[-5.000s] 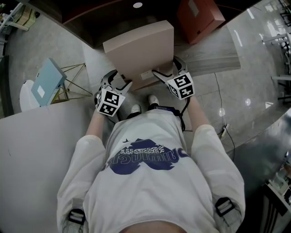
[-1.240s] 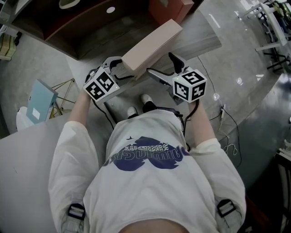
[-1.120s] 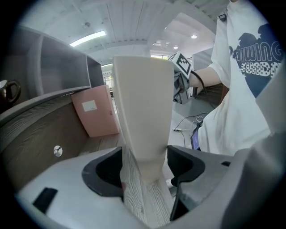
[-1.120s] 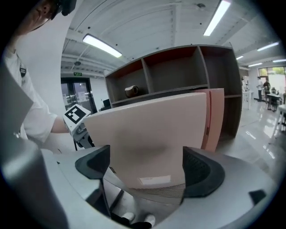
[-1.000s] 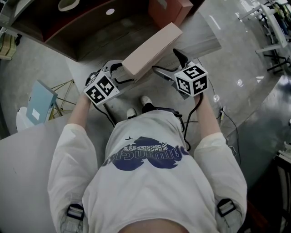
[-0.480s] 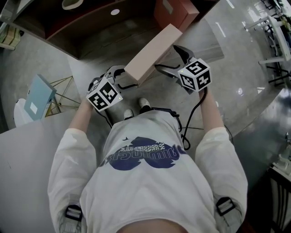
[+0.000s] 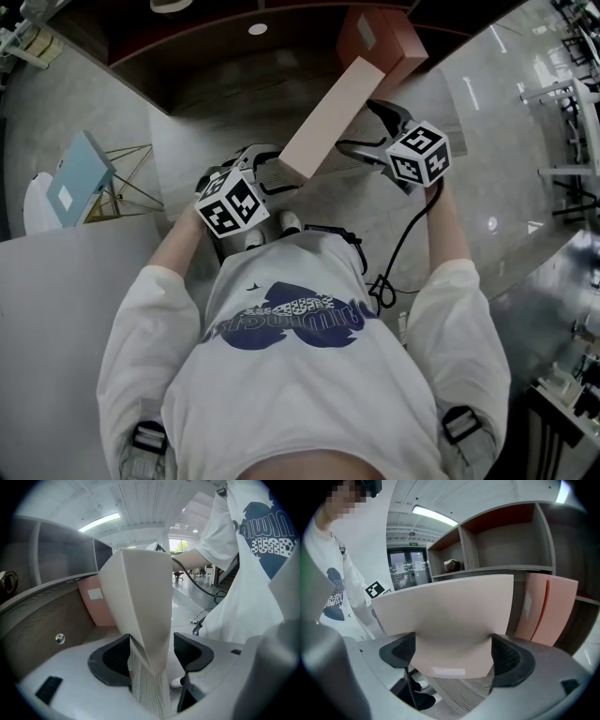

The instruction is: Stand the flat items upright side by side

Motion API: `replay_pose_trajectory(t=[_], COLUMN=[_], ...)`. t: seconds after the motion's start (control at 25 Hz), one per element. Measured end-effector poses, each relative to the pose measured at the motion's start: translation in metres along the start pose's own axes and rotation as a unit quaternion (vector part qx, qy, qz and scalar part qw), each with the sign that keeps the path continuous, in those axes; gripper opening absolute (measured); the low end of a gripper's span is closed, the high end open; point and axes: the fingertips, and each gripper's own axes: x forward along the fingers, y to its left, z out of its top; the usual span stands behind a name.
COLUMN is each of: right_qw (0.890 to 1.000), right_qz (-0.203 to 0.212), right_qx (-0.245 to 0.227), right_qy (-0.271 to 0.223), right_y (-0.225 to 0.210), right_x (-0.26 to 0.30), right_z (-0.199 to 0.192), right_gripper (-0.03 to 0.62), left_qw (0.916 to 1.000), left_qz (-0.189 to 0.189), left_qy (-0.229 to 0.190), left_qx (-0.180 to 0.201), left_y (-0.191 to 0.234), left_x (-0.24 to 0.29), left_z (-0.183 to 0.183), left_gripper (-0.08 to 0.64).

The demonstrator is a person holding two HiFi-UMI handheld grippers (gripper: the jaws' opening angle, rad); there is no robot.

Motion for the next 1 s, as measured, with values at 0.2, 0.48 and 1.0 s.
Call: replay_pose_trajectory(t=[0.2,0.48,1.0], right_qw=[0.998,0.993,0.995], right_qz=[0.051,0.113,0.093], right_qx=[-0.026,-0.042,0.012], right_qy=[0.006,0.007,-0.029], right_y=[-0.014,-0.024,-0.011], right_x=[0.004,0.012,-0.018], right_z=[0.005,0.008,-0.016], right_gripper=[0.466,0.465,0.465], left_qw=[0.9992,0.9957,0.9881], left_qz=[0.028,0.07,0.122], left_qy=[-0.002,0.003,-0.015], left_qx=[-0.027,-0.06,-0.092], left_y=[0.001,0.004,0.014], left_x=[0.01,0.022,0.034], left_z=[0.011,0.019,0.036], left_gripper=[0.301,0.301,0.301])
